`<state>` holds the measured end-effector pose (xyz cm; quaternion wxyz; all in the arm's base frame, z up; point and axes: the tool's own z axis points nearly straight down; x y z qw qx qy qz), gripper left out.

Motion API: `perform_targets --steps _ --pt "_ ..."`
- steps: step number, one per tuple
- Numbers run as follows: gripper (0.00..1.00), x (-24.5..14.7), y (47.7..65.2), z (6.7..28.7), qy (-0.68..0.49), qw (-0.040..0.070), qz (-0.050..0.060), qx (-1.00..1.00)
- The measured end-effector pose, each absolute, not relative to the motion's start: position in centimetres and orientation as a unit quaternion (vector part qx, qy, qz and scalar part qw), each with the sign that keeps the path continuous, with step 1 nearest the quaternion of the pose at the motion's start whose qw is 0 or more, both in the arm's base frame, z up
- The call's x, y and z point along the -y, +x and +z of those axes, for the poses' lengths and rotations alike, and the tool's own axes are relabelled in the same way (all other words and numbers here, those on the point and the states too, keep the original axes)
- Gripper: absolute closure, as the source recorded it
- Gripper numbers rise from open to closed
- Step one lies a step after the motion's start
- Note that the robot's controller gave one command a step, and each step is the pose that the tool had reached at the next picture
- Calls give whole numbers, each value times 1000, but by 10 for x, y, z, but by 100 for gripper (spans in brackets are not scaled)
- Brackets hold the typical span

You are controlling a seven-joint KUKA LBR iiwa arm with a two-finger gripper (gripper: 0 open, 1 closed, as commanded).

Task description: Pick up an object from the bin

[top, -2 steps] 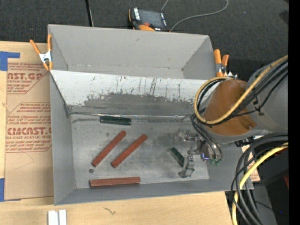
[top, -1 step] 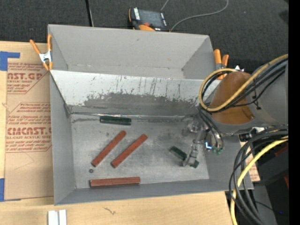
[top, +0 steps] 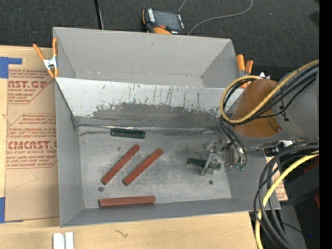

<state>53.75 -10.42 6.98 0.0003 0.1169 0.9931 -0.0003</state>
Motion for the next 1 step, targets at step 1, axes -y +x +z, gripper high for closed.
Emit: perform_targets --steps 1 --pt "100 112 546 203 117 6 0 -993"
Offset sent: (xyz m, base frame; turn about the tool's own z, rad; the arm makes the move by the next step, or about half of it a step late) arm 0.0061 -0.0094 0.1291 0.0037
